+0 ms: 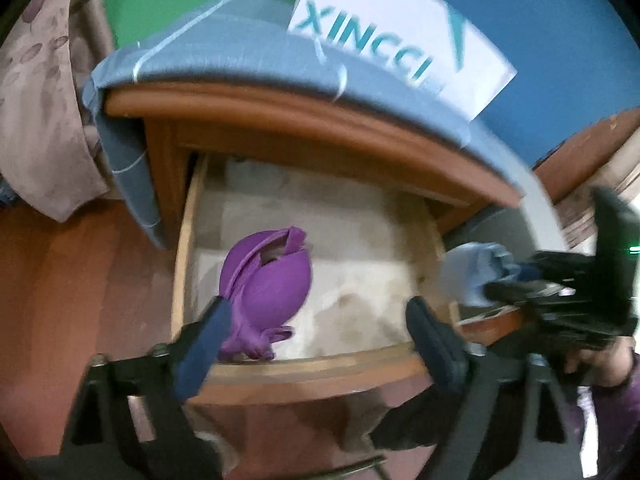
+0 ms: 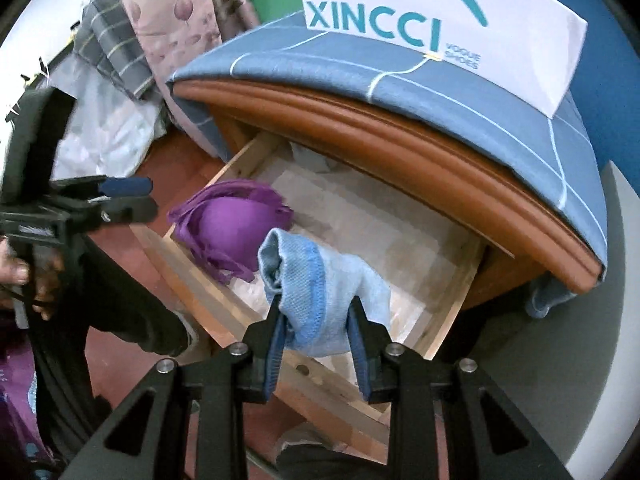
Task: Take underwear out of drawer
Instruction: 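Lift the light blue cloth with the right tool while the left tool holds the purple bra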
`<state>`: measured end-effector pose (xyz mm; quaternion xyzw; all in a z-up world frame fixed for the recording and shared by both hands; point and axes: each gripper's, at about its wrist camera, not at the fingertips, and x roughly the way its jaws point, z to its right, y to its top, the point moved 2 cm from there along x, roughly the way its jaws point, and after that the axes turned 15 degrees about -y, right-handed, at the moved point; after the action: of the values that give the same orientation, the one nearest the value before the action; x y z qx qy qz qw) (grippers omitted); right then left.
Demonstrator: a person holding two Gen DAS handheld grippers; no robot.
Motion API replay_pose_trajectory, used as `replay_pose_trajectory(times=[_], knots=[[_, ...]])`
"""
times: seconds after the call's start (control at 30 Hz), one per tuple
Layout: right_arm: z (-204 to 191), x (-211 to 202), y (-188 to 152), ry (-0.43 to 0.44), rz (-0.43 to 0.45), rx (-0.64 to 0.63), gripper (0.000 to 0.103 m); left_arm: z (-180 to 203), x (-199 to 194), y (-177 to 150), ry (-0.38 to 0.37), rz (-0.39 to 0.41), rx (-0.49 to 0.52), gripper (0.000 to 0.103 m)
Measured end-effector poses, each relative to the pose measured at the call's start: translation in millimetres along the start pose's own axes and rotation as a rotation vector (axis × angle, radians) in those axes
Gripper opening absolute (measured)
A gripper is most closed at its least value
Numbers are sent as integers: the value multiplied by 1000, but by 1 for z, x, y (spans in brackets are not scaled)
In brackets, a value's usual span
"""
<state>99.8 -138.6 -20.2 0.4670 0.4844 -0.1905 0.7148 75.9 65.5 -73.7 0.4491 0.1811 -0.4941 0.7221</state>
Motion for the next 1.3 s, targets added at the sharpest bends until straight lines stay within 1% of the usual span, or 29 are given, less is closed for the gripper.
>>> replay_pose_trajectory(times=[0.03, 0.07, 0.1, 0.13, 0.17, 0.23, 0.27, 0.3, 0.33, 0.37, 0.4, 0.47, 0.5, 0.53, 0.57, 0.6, 0.63, 0.67, 0.7, 0.73, 0.77, 0.83, 0.87, 1.0, 1.07, 1.1, 1.23, 1.3], knots=[[2, -1, 0, 8, 5, 10, 29, -1, 6, 2, 49, -14, 28, 87], [4, 2, -9, 12, 7, 17, 29, -1, 10, 5, 99, -21, 53, 88], [1, 14, -16, 18, 10, 25, 29, -1, 15, 6, 143, -33, 80, 89], [2, 14, -17, 27, 11, 31, 29, -2, 24, 9, 174, -61, 106, 90], [6, 28, -29, 33, 13, 34, 29, -4, 31, 11, 186, -84, 118, 90], [4, 32, -31, 54, 18, 37, 29, -4, 43, 15, 191, -117, 154, 90], [-1, 42, -35, 60, 20, 39, 29, -4, 52, 17, 212, -145, 192, 90], [-1, 43, -36, 67, 24, 43, 29, -5, 57, 19, 224, -158, 209, 90], [-2, 43, -36, 72, 27, 45, 30, -4, 64, 20, 219, -179, 237, 90], [-2, 42, -36, 80, 32, 50, 30, -3, 72, 21, 199, -211, 269, 91], [-2, 44, -37, 86, 35, 54, 30, -4, 78, 21, 200, -239, 290, 91], [0, 42, -38, 99, 46, 62, 30, -10, 95, 20, 243, -291, 330, 91], [0, 41, -38, 105, 51, 65, 30, -12, 100, 19, 239, -302, 347, 91], [1, 41, -38, 112, 54, 66, 30, -14, 105, 15, 227, -314, 362, 88], [2, 41, -39, 117, 57, 70, 30, -19, 110, 11, 214, -337, 355, 80], [3, 40, -39, 119, 58, 73, 30, -21, 111, 8, 220, -339, 358, 74], [4, 41, -40, 122, 60, 77, 30, -21, 110, 6, 229, -332, 369, 55], [5, 41, -41, 125, 63, 81, 30, -20, 108, 6, 221, -330, 372, 44], [6, 40, -41, 128, 68, 83, 30, -20, 106, 7, 206, -329, 351, 40], [6, 40, -42, 131, 72, 85, 30, -21, 105, 8, 195, -325, 329, 31], [6, 39, -42, 133, 75, 86, 30, -21, 104, 8, 188, -321, 317, 25], [7, 37, -43, 134, 85, 89, 30, -16, 97, 5, 180, -301, 321, 19], [7, 36, -44, 135, 92, 91, 30, -11, 92, 4, 173, -282, 319, 17], [12, 31, -46, 142, 117, 113, 30, 10, 67, 5, 146, -182, 314, 15], [15, 28, -46, 152, 130, 126, 30, 24, 52, 5, 123, -130, 311, 8], [16, 27, -47, 152, 136, 130, 30, 31, 43, 6, 109, -102, 304, 2], [19, 20, -48, 155, 163, 141, 30, 62, 7, 14, 77, -12, 317, 1], [22, 17, -48, 155, 169, 152, 30, 74, -5, 20, 76, 11, 335, 1]])
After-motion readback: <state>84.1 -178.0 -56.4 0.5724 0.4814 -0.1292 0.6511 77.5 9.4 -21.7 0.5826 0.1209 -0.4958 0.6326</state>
